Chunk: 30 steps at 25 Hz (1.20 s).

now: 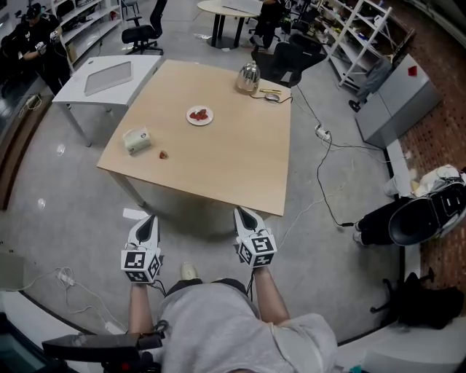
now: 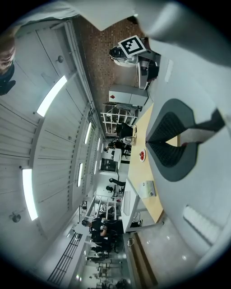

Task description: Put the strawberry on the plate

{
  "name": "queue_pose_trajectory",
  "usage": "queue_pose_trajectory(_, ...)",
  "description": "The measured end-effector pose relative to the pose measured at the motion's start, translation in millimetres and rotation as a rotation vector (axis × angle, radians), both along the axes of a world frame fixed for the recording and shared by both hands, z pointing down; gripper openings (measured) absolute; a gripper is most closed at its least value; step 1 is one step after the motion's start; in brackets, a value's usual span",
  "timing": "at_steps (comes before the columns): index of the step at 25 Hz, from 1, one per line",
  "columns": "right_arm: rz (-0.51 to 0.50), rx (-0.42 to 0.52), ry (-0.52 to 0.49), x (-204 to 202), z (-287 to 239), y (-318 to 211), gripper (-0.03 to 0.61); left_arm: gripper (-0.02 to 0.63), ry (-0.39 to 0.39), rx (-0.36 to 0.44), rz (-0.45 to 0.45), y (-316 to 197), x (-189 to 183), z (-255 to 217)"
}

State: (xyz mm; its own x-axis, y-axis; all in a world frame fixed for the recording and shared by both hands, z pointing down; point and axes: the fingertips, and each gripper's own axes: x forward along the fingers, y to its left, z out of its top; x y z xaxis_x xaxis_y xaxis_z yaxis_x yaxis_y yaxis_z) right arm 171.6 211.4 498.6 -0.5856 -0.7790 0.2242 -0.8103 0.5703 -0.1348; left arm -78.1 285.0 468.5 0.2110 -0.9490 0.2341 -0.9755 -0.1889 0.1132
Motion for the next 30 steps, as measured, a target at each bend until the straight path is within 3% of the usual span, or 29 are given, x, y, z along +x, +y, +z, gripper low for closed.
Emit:
queue_pose_trajectory(11, 0.048, 0.005, 0.009, -49.8, 3.7, -7.0, 0.006, 0.020, -0.001, -0.010, 0.029, -15.1, -58.6, 10.7)
queue_pose_trajectory(30, 0.037, -0.018, 0.037, -89.1, 17.1, -76.1, 0.006, 0.020, 0.026, -0.062, 0.033, -73.0, -92.6, 34.6)
